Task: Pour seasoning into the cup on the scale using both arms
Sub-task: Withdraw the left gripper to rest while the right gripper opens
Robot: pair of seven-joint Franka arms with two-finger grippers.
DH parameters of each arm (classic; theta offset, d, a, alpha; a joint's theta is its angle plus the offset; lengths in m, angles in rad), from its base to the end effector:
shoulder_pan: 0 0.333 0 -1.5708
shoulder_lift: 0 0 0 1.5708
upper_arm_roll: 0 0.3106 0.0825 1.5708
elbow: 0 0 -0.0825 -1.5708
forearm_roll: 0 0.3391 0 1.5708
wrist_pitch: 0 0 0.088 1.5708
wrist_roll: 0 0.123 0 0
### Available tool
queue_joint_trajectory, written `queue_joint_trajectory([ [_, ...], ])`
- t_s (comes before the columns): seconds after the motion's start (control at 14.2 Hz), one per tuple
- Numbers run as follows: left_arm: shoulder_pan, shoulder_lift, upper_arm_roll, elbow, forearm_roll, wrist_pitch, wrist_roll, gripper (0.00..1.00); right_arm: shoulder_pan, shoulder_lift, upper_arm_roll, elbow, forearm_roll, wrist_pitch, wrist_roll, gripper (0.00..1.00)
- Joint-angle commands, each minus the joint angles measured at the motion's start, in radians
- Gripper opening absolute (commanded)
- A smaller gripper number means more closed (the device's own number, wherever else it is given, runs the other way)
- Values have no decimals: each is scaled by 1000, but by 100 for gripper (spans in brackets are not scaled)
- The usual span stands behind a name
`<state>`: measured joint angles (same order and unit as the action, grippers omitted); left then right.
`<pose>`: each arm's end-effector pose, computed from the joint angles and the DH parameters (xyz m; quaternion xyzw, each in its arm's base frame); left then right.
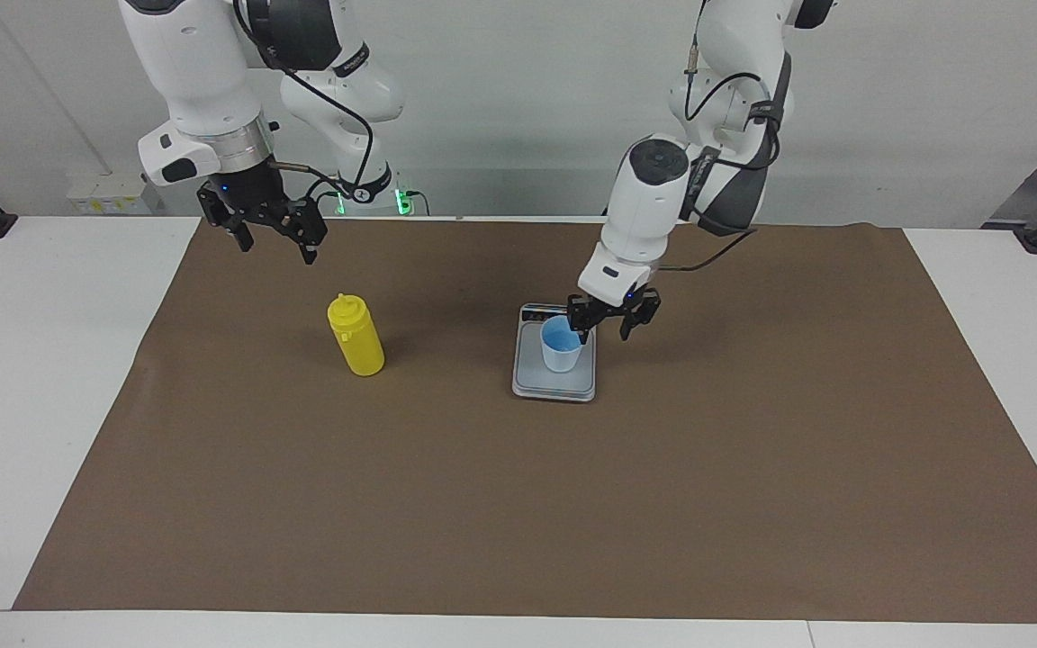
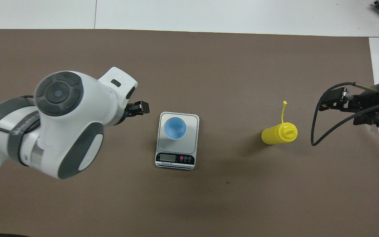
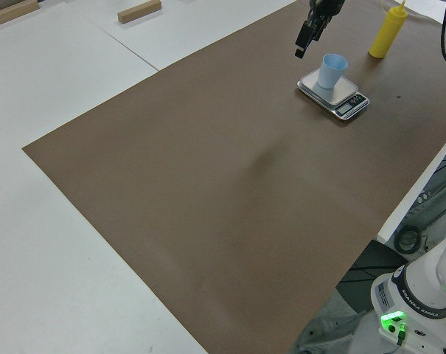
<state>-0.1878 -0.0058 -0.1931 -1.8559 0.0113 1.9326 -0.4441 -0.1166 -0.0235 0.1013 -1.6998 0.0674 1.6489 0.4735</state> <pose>0.4897 -0.1953 0.5145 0.9987 0.0298 0.0401 0.0111 0.5058 0.0006 0.5666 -0.9689 0.2449 0.0207 0.0284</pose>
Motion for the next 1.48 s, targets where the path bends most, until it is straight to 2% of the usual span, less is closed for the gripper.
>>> queue_joint_trajectory([
  [0.0, 92, -81, -6, -17, -1, -99, 164, 100, -28, 51, 6, -3, 49, 28, 112, 100],
  [0.21, 177, -109, -2, 3, -13, -173, 333, 100, -83, 98, 5, 5, 95, 22, 218, 100],
  [0.49, 226, -94, 20, 118, 1, -299, 510, 100, -124, 166, 5, 6, 186, 9, 313, 100],
  [0.78, 252, -48, 20, 234, -5, -376, 504, 100, -179, 230, 5, -3, 259, 34, 375, 100],
  [1.13, 291, -56, 20, 219, -13, -382, 485, 100, -207, 300, 5, -20, 392, 60, 375, 100],
  [1.27, 289, -56, 18, 218, -13, -376, 428, 100, -209, 306, 5, -72, 423, 90, 375, 100],
  [1.41, 284, -56, 18, 218, -13, -382, 412, 100, -219, 292, 5, -164, 526, 138, 381, 100],
])
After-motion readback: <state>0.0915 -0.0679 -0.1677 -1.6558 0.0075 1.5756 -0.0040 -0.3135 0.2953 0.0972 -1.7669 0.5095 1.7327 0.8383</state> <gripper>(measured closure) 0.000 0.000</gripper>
